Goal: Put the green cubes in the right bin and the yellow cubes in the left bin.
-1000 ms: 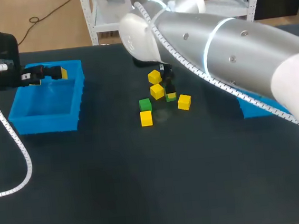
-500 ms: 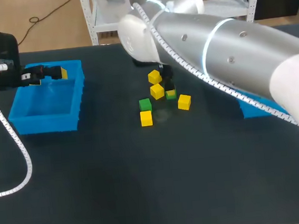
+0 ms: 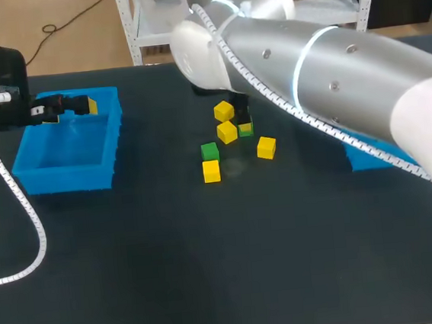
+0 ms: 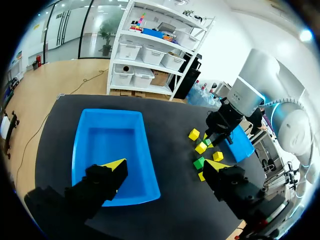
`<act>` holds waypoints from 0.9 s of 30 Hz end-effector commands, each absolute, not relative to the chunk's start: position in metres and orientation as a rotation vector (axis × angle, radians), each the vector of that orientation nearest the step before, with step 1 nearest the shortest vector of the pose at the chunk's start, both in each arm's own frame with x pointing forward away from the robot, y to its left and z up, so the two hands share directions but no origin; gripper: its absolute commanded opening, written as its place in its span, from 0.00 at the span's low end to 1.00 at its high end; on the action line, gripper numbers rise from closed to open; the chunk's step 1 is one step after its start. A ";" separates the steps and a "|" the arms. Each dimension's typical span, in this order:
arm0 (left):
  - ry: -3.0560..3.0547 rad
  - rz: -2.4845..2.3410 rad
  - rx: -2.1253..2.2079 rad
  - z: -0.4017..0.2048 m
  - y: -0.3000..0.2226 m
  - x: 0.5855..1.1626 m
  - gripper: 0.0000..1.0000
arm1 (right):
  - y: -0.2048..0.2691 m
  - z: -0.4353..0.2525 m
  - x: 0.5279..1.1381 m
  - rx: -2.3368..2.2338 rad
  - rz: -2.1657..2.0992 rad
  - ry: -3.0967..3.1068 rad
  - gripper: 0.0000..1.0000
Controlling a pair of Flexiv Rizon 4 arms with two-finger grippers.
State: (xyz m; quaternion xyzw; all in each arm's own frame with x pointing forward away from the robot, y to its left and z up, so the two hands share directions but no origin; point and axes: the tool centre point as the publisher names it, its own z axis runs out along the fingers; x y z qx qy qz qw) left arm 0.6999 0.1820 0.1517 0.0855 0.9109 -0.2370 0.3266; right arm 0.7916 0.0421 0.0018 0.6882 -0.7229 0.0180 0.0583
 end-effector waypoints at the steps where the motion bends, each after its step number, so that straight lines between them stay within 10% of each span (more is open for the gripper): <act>1: 2.376 -0.634 0.229 0.150 0.184 0.700 1.00 | 0.042 0.018 0.803 2.071 0.051 -2.237 0.00; 27: 2.376 -0.634 0.229 0.150 0.184 0.700 1.00 | -0.119 0.124 0.783 1.404 -0.119 -3.077 0.00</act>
